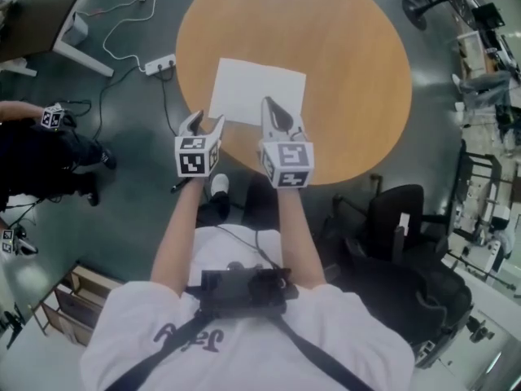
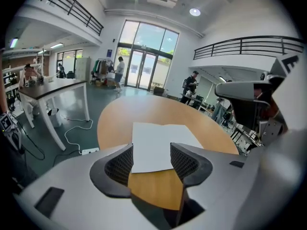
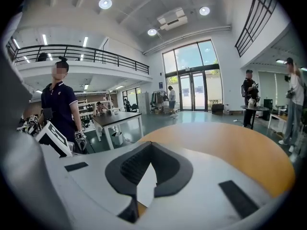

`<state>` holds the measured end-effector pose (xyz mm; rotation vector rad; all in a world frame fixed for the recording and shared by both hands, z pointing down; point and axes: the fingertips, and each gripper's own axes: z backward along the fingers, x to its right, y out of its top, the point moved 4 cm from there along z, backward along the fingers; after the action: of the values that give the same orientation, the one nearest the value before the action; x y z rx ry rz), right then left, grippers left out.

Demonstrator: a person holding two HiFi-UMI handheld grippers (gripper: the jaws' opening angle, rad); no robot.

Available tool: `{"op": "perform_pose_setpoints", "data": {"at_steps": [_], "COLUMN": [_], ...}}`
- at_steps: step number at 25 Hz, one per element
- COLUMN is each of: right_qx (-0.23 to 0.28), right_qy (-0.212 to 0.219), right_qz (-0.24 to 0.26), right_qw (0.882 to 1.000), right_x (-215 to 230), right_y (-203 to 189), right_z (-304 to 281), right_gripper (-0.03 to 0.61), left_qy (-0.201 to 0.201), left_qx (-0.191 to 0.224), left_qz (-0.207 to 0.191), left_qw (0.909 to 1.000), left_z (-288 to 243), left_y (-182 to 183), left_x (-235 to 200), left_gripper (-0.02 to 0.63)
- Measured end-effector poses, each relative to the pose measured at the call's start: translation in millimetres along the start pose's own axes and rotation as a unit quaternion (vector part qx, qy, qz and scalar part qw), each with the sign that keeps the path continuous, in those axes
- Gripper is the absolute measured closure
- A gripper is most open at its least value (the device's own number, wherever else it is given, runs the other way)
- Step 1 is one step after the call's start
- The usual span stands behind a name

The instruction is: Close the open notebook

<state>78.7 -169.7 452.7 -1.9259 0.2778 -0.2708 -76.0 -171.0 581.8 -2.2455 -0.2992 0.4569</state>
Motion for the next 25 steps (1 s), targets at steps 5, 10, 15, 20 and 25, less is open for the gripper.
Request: {"op": "perform_pose_setpoints", "data": {"at_steps": [5, 10, 15, 20, 25], "right_qx": [-0.018, -0.042, -0.053, -0.062, -0.065], "right_qy": [0.015, 0.025, 0.024, 0.021, 0.016], "right_qz": [0.0, -0.001, -0.005, -0.005, -0.011], "right_qw": [1.0, 0.999, 0.998, 0.998, 0.998], "right_x": [0.5, 1.4, 9.9, 15.9, 23.7], "right_y": [-7.9, -18.3, -24.5, -29.5, -33.2], "right_z": [-17.7, -29.3, -34.6, -37.5, -35.8], "right_gripper": [0.568, 0.568, 0.568, 0.568, 0.568], "left_qy": [0.011, 0.026, 0.046, 0.068, 0.092], "left_qx": [-0.036, -0.065, -0.091, -0.108, -0.127], "left_qz": [0.014, 0.049, 0.072, 0.067, 0.012], "left_qw": [0.9992, 0.9964, 0.9922, 0.9895, 0.9875], "left_z": [-27.0, -48.2, -66.4, -77.9, -77.1], "left_y": [-20.7, -42.7, -56.9, -65.9, -71.4], "left_x": [-11.2, -17.2, -22.8, -30.7, -29.0], "left_gripper": [0.345, 0.345, 0.345, 0.347, 0.369]}}
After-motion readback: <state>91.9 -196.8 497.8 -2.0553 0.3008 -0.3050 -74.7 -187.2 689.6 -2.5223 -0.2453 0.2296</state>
